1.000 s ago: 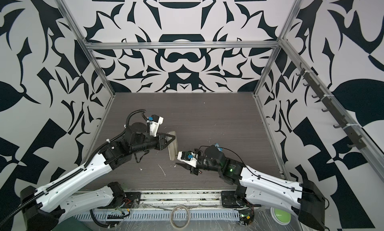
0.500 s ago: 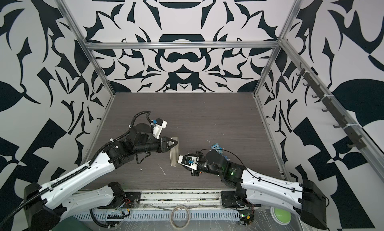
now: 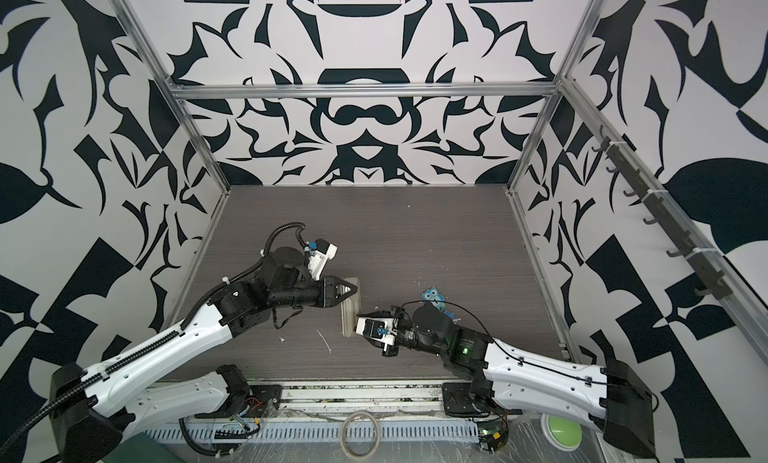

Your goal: Load the batteries into the remote control

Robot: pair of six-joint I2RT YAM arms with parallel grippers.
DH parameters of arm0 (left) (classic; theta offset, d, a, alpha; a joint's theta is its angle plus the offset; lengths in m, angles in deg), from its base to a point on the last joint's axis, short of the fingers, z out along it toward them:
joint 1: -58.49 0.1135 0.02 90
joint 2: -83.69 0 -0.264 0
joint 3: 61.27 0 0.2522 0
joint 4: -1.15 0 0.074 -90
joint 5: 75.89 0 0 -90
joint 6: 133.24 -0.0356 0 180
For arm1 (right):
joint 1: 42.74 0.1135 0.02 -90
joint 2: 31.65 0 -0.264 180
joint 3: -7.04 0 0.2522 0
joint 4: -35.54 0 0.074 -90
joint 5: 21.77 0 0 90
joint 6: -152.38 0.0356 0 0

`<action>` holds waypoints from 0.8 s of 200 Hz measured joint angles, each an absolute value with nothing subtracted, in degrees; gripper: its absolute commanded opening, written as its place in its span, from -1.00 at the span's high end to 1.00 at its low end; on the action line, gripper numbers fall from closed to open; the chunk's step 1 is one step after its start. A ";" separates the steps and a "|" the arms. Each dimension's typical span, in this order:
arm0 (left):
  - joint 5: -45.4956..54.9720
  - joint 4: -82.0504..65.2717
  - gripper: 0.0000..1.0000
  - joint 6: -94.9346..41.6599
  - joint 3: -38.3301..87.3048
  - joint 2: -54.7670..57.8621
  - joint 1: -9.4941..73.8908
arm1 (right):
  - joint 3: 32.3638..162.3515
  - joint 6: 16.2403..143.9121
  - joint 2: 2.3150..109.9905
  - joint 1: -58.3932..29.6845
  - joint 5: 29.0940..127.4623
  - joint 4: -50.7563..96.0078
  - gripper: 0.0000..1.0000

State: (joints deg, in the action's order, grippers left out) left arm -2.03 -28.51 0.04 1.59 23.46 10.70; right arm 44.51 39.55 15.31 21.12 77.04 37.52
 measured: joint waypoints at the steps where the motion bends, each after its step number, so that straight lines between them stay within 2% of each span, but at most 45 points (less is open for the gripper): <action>1: -2.05 -28.51 1.00 0.04 1.59 23.46 10.70 | 44.51 39.53 15.31 21.12 77.02 37.52 0.26; 39: -2.47 -28.53 1.00 0.02 1.61 23.46 10.70 | 44.36 38.83 15.42 21.55 76.50 37.79 0.16; 160: -4.48 -28.66 1.00 -0.20 1.61 22.87 11.22 | 42.72 37.06 14.81 22.89 71.21 39.71 0.19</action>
